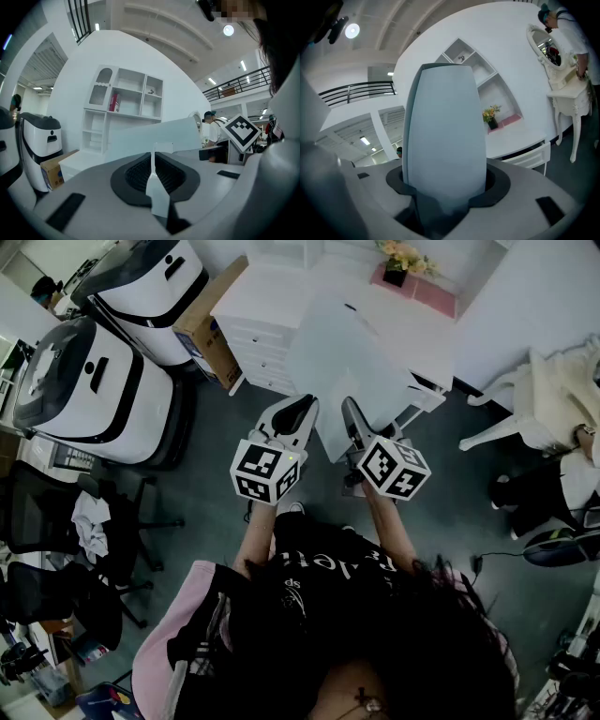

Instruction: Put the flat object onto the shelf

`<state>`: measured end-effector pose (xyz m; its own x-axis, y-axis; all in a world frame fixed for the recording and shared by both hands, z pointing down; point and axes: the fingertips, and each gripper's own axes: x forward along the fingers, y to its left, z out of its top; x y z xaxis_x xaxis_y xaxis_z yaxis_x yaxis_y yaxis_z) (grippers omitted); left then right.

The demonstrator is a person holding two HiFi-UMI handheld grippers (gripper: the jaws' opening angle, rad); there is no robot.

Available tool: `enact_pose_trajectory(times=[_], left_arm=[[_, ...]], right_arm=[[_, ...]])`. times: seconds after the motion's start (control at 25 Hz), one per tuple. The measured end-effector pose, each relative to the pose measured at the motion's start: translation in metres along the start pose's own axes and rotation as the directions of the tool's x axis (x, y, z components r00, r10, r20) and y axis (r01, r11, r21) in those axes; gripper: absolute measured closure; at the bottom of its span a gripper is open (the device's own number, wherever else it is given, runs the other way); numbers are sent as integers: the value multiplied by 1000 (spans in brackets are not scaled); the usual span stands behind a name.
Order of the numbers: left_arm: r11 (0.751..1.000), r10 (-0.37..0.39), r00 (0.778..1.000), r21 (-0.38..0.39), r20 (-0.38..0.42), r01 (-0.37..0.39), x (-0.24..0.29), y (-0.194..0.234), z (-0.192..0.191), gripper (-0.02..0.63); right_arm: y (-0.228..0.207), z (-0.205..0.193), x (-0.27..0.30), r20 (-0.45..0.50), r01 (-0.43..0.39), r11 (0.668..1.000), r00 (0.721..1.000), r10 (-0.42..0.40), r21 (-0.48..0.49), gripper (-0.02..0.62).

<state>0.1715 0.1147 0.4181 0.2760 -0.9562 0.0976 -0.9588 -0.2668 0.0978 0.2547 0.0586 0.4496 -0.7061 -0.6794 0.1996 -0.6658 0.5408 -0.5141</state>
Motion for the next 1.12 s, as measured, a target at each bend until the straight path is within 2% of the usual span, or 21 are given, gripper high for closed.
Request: enact_pose_trajectory(times=[0.28, 0.48, 1.12], left_arm=[[1000, -21, 1000, -2, -10, 21, 9, 16, -2, 571], [1000, -25, 1000, -1, -9, 25, 8, 32, -1, 571], [996, -79, 997, 48, 16, 78, -26, 95, 9, 571]], right_arm=[[-1, -3, 19, -3, 9, 999, 1000, -8, 39, 288], [0, -9, 31, -6, 10, 992, 1000, -10, 126, 288], [39, -26, 74, 27, 57, 982, 998, -63, 182, 288]])
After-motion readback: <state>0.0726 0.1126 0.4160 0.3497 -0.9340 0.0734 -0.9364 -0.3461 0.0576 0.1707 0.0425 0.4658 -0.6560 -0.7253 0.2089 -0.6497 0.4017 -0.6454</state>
